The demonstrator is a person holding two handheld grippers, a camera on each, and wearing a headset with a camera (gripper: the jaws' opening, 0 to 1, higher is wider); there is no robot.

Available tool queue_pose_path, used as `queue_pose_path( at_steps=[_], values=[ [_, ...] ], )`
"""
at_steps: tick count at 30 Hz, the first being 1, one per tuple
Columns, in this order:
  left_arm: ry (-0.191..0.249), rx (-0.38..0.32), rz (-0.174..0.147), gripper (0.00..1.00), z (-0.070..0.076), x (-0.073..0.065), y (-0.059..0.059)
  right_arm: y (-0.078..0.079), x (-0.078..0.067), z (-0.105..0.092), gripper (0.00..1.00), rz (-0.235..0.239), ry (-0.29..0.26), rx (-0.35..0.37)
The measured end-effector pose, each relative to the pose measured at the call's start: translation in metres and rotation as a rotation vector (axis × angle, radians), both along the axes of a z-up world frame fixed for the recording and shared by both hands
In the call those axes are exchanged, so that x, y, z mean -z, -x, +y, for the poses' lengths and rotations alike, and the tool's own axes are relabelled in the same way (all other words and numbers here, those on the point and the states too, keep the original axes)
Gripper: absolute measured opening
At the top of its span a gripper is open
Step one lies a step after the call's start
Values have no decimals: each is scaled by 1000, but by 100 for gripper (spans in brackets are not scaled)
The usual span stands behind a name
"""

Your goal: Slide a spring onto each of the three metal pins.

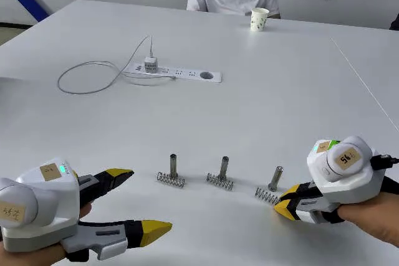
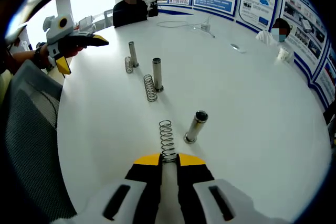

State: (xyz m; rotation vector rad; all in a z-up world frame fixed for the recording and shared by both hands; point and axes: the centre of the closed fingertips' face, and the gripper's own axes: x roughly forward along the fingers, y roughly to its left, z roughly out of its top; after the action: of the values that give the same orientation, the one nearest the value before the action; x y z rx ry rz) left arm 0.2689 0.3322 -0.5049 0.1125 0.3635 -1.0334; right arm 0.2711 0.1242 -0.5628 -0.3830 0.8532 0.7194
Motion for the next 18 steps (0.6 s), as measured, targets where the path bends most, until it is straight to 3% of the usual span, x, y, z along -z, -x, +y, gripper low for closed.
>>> queue_pose_path(
  at_steps=[8,18],
  values=[
    [-1,42,-1,72,-8,0,7,3,-12,5,12,-11,15,-19],
    [-31,171,-17,63,-33,2,22,10,-27,13,12,-14,35,-53]
  ],
)
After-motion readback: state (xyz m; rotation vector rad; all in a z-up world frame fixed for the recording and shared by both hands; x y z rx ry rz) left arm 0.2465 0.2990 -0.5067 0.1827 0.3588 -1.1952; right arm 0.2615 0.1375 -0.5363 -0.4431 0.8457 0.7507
